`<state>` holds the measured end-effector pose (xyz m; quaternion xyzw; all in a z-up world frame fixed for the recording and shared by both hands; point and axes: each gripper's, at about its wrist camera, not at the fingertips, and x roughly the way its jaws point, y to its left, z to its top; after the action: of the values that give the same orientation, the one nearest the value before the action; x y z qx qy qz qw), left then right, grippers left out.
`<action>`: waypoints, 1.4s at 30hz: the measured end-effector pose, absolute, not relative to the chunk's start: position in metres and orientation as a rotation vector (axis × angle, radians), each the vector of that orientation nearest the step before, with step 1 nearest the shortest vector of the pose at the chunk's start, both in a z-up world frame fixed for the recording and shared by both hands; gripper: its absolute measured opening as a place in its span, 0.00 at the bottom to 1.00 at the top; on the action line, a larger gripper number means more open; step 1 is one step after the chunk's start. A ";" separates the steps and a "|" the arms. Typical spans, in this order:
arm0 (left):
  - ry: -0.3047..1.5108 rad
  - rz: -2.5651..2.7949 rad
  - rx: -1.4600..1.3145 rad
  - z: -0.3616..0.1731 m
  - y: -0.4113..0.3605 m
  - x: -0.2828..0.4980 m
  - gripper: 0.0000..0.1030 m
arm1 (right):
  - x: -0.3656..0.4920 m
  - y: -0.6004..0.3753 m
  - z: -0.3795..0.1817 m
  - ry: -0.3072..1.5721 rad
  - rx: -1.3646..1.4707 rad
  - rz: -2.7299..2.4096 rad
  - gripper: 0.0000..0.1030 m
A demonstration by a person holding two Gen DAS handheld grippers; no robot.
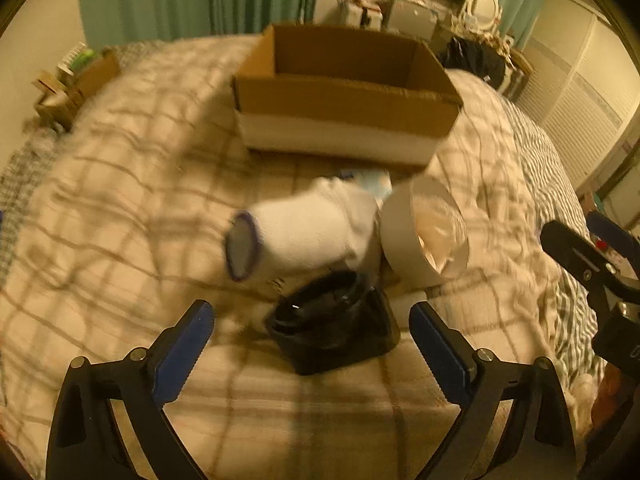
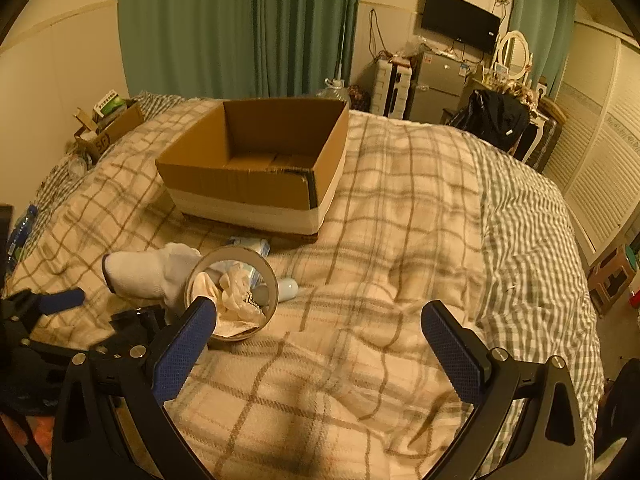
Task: Organize objects
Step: 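Grasp the black oval ring with the left tool while the right tool grasps the white tape roll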
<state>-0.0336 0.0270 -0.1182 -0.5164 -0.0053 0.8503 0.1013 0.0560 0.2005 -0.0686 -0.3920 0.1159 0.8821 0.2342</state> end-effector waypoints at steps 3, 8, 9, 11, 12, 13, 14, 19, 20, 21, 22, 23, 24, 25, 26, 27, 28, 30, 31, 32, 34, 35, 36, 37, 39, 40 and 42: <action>-0.050 2.417 -1.570 -0.134 0.033 -0.040 0.85 | 0.051 0.203 -0.074 0.325 -1.090 2.421 1.00; -0.126 2.361 -1.586 -0.141 0.025 -0.045 0.74 | 0.045 0.206 -0.081 0.336 -1.120 2.425 1.00; -0.156 2.372 -1.570 -0.135 0.019 -0.044 0.74 | 0.044 0.205 -0.083 0.335 -1.127 2.429 1.00; -0.180 2.401 -1.543 -0.126 0.011 -0.043 0.74 | 0.038 0.204 -0.085 0.332 -1.145 2.440 1.00; -0.189 2.423 -1.526 -0.119 0.006 -0.043 0.73 | 0.036 0.204 -0.085 0.331 -1.151 2.446 1.00; -0.177 2.435 -1.507 -0.112 0.001 -0.043 0.72 | 0.033 0.202 -0.086 0.330 -1.157 2.456 1.00; -0.164 2.464 -1.494 -0.106 -0.004 -0.045 0.72 | 0.031 0.201 -0.087 0.348 -1.167 2.458 1.00; 0.037 2.636 -1.445 -0.089 -0.018 -0.056 0.01 | 0.009 0.194 -0.099 0.409 -1.264 2.529 1.00; 0.028 2.638 -1.463 -0.090 -0.023 -0.058 0.01 | 0.005 0.191 -0.102 0.415 -1.289 2.542 1.00; 0.000 2.607 -1.468 -0.093 -0.027 -0.061 0.01 | -0.001 0.188 -0.106 0.419 -1.320 2.557 1.00; -0.020 2.585 -1.478 -0.098 -0.029 -0.065 0.01 | -0.006 0.186 -0.110 0.419 -1.344 2.565 1.00; -0.004 2.578 -1.486 -0.102 -0.029 -0.066 0.01 | -0.011 0.183 -0.114 0.421 -1.362 2.559 1.00; 0.004 2.556 -1.505 -0.109 -0.028 -0.068 0.01 | -0.017 0.182 -0.119 0.421 -1.390 2.551 0.99; -0.009 2.537 -1.513 -0.114 -0.029 -0.067 0.01 | -0.022 0.180 -0.124 0.421 -1.421 2.543 0.99; -0.021 2.510 -1.516 -0.118 -0.031 -0.067 0.01 | -0.026 0.179 -0.128 0.419 -1.443 2.537 0.99; -0.027 2.505 -1.520 -0.121 -0.031 -0.066 0.01 | -0.029 0.178 -0.132 0.419 -1.456 2.529 0.99; -0.045 2.489 -1.528 -0.124 -0.033 -0.066 0.01 | -0.032 0.180 -0.134 0.423 -1.469 2.518 0.99; -0.054 2.436 -1.519 -0.124 -0.039 -0.068 0.02 | -0.037 0.182 -0.141 0.448 -1.494 2.498 0.91; -0.085 2.436 -1.530 -0.125 -0.045 -0.070 0.03 | -0.039 0.184 -0.143 0.457 -1.507 2.487 0.80; -0.094 2.441 -1.538 -0.125 -0.049 -0.072 0.04 | -0.040 0.185 -0.146 0.468 -1.516 2.479 0.80; -0.104 2.447 -1.563 -0.124 -0.057 -0.073 0.16 | -0.038 0.185 -0.144 0.474 -1.509 2.486 0.79; -0.109 2.448 -1.570 -0.124 -0.060 -0.073 0.23 | -0.036 0.185 -0.142 0.472 -1.499 2.492 0.79; -0.115 2.454 -1.583 -0.125 -0.064 -0.073 0.42 | -0.034 0.184 -0.139 0.462 -1.477 2.499 0.79; -0.123 2.469 -1.594 -0.126 -0.068 -0.071 0.57 | -0.032 0.184 -0.136 0.456 -1.464 2.500 0.79; -0.126 2.461 -1.602 -0.128 -0.071 -0.070 0.63 | -0.027 0.185 -0.128 0.450 -1.420 2.504 0.79; -0.135 2.446 -1.619 -0.132 -0.072 -0.070 0.63 | -0.024 0.186 -0.125 0.459 -1.406 2.506 0.79; -0.124 2.414 -1.654 -0.140 -0.069 -0.070 0.63 | -0.020 0.189 -0.120 0.479 -1.384 2.509 0.79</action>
<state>-0.0698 -0.0694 -0.1400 -0.5614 -0.0420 0.8196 0.1063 -0.0204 0.1886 -0.1198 -0.4731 0.1636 0.8576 0.1182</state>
